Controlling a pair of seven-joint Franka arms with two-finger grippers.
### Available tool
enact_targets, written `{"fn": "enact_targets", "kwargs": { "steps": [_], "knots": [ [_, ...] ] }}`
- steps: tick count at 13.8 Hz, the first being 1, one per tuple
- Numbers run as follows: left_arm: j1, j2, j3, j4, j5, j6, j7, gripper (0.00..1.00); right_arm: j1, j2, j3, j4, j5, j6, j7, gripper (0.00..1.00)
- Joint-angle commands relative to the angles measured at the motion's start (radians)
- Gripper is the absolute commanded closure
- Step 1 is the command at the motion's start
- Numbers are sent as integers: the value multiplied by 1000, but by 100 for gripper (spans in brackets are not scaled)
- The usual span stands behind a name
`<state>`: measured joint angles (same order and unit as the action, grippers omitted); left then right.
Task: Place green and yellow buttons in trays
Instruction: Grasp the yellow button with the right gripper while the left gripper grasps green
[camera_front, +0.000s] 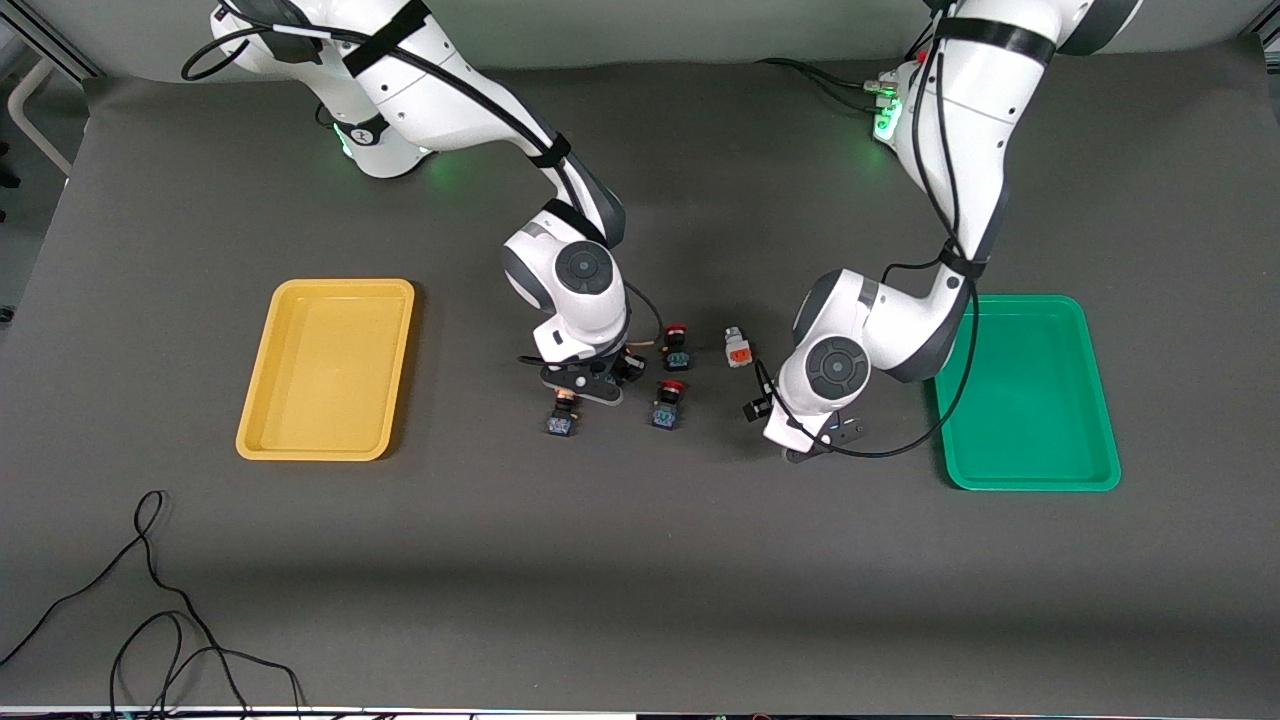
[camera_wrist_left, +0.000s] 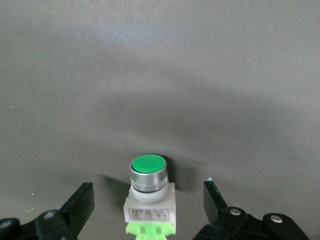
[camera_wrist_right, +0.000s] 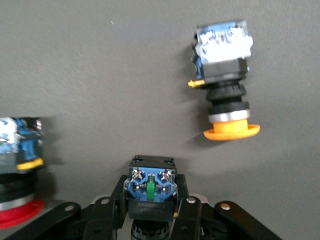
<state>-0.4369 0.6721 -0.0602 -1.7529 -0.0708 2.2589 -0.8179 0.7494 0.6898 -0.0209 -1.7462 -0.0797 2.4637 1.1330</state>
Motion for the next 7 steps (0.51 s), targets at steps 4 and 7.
{"fn": "enact_targets", "kwargs": {
  "steps": [4, 7],
  "knots": [
    [-20, -34, 13, -34, -1, 2, -21, 93, -18, -205, -4, 89, 24, -329, -68, 69],
    [-14, -45, 16, -33, -3, -12, -7, 100, -18, -315, -7, 122, 130, -460, -148, 69]
  ]
}}
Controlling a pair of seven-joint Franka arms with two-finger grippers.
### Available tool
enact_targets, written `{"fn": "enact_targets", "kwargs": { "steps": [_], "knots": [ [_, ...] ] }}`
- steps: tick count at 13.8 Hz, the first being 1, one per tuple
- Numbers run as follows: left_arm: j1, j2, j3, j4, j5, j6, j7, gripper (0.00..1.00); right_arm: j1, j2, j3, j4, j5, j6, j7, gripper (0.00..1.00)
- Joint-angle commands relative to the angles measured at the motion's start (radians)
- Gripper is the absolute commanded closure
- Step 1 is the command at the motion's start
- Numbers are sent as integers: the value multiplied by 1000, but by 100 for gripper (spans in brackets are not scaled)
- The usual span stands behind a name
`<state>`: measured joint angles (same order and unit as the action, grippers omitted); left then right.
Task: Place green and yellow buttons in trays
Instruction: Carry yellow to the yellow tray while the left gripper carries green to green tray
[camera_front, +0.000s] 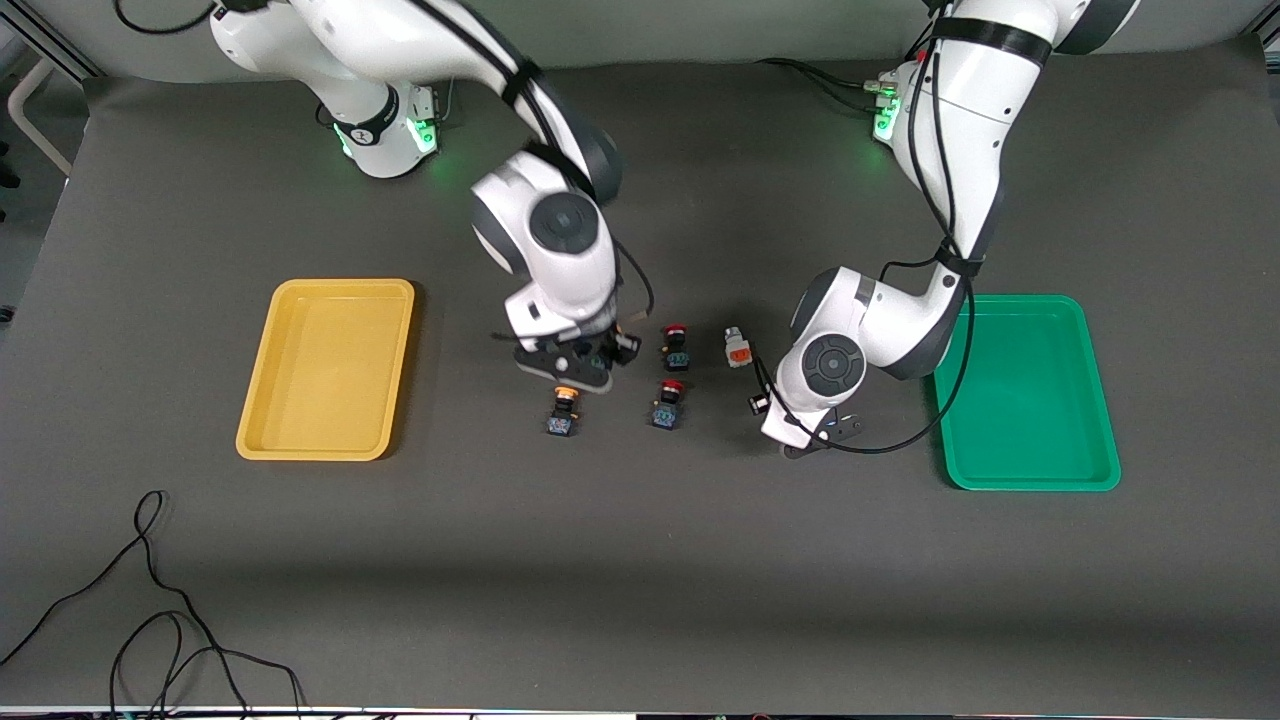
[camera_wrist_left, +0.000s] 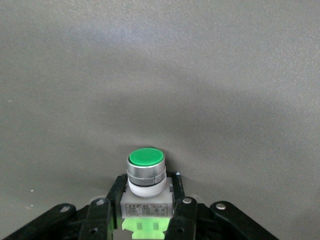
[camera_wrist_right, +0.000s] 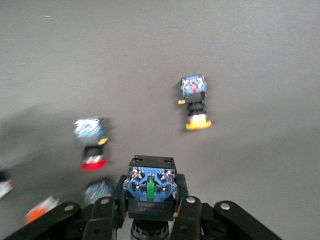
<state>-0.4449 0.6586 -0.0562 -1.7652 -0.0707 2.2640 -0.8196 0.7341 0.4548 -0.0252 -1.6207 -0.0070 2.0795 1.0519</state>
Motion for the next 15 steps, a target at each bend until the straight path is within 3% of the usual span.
{"fn": "enact_targets", "kwargs": {
  "steps": [1, 3, 6, 8, 12, 15],
  "knots": [
    [3, -48, 13, -20, -1, -29, -3, 100, -10, -105, -16, -2, 58, -114, -105, 70],
    [46, -83, 13, 10, 0, -134, 60, 100, -39, -155, -57, -8, 76, -185, -284, 70],
    [174, -161, 13, 32, 0, -312, 296, 100, -50, -232, -191, -49, 87, -268, -568, 70],
    [257, -194, 15, 30, 9, -385, 460, 100, -48, -315, -315, -157, 87, -260, -805, 70],
    [412, -208, 19, 20, 94, -408, 718, 100, -45, -456, -579, -355, 76, -247, -1160, 70],
    [520, -194, 19, 16, 121, -371, 896, 100, -44, -475, -747, -494, 0, -106, -1294, 70]
  ]
}}
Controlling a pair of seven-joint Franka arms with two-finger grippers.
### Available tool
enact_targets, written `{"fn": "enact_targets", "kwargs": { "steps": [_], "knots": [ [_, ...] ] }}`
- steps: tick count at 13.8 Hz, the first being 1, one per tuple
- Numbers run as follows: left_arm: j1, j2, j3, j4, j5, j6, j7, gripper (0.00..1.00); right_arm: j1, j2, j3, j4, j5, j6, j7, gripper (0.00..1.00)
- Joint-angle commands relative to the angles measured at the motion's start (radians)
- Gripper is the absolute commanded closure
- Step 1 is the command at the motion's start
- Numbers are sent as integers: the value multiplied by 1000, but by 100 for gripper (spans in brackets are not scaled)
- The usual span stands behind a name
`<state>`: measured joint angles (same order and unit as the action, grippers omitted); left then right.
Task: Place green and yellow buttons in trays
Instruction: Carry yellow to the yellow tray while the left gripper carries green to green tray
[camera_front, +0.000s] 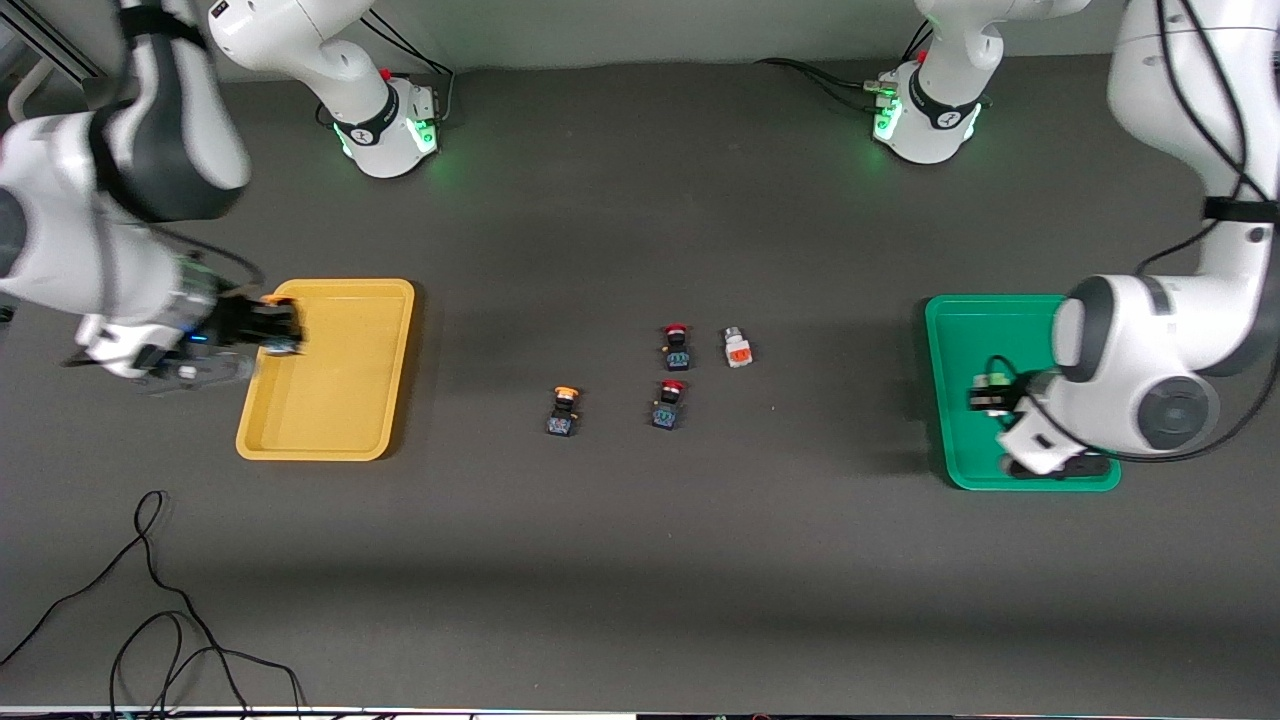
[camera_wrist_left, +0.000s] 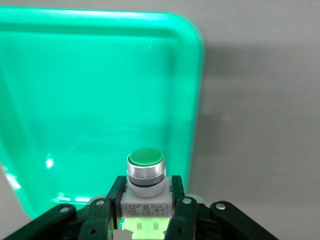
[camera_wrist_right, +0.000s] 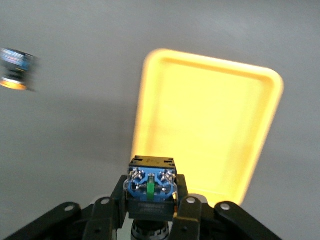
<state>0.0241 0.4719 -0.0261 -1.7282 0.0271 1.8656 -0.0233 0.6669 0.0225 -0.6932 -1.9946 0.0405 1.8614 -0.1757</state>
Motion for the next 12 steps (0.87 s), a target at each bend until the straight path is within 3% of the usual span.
{"fn": "enact_targets", "kwargs": {
  "steps": [1, 3, 5, 7, 11, 12],
  "knots": [
    [77, 2, -11, -30, 34, 53, 136, 100, 23, -35, -125, -191, -50, 207, -109, 70],
    [103, 7, -11, -83, 54, 139, 167, 100, 17, 29, -173, -292, -50, 405, -145, 70],
    [132, 10, -11, -143, 62, 234, 199, 100, -7, 123, -180, -347, -34, 560, -166, 70],
    [174, 28, -11, -171, 62, 303, 258, 100, -16, 218, -177, -365, 48, 652, -203, 70],
    [203, 45, -11, -171, 62, 331, 307, 100, -18, 410, -143, -331, 434, 705, -479, 70],
    [204, 48, -11, -171, 62, 333, 307, 84, -18, 431, -140, -320, 496, 703, -529, 70]
  ]
}}
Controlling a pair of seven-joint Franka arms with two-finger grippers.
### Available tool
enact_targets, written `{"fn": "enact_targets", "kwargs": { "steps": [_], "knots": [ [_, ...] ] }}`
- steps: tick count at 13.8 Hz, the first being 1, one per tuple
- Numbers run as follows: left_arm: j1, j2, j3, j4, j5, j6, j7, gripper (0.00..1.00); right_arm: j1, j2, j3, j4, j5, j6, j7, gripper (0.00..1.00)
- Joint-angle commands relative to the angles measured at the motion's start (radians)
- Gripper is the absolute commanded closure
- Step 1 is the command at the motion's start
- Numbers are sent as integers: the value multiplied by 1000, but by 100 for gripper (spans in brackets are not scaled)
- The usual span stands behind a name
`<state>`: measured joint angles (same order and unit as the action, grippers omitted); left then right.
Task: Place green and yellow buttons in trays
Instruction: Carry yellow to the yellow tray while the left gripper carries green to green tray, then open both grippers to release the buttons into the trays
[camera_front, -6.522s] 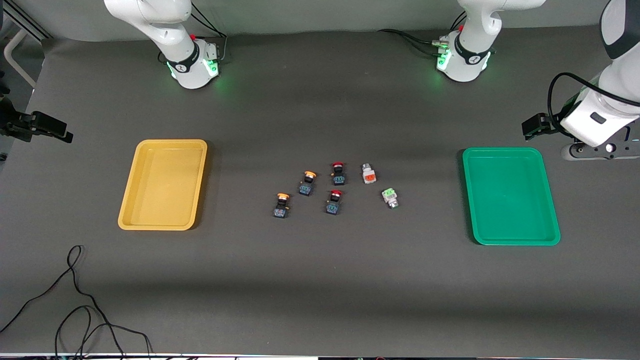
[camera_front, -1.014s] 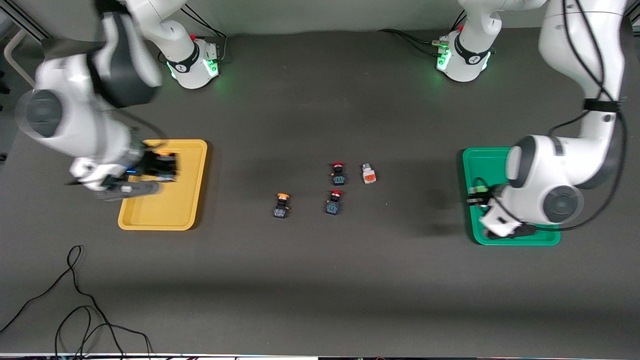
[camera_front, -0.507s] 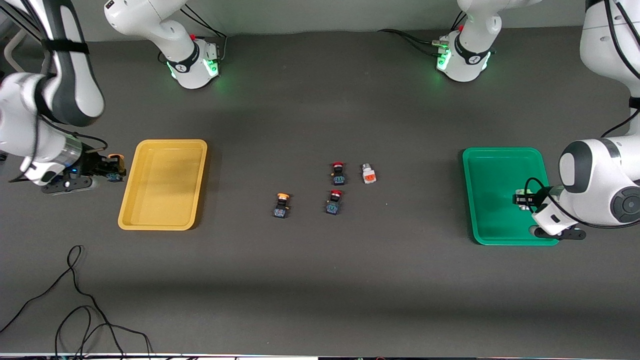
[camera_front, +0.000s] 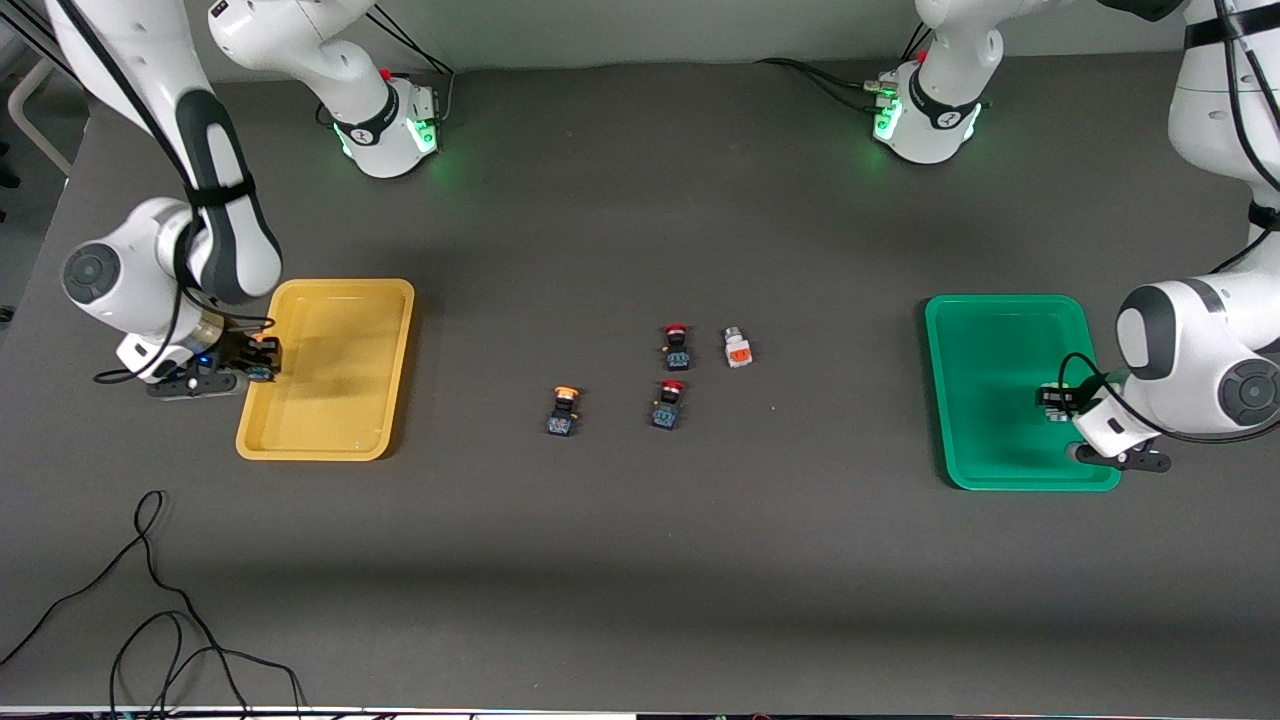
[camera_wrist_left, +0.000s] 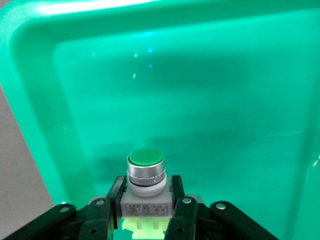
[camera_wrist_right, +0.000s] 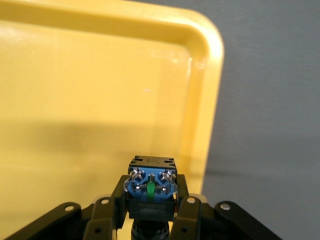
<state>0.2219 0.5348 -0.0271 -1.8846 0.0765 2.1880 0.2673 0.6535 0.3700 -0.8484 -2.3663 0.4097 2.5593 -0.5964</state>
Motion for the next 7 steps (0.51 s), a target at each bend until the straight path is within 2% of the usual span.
{"fn": "enact_targets", "kwargs": {
  "steps": [1, 2, 3, 4, 5, 7],
  "knots": [
    [7, -10, -10, -14, 13, 13, 16, 41, -3, 102, 15, 65, 144, 2, -117, 70],
    [7, -10, -10, -14, 13, 15, 16, 21, -5, 107, 17, 70, 146, 2, -118, 70],
    [7, -10, -10, -13, 13, 13, 16, 20, -5, 109, 17, 73, 146, 1, -114, 64],
    [7, -12, -10, -13, 13, 12, 16, 20, -2, 109, 17, 85, 147, -8, -102, 25],
    [5, -15, -10, -13, 13, 6, 18, 21, -6, 107, 19, 128, 149, -66, -95, 1],
    [-4, -41, -14, -13, 9, -40, 4, 22, -6, 104, 6, 223, 140, -242, -86, 0]
  ]
}}
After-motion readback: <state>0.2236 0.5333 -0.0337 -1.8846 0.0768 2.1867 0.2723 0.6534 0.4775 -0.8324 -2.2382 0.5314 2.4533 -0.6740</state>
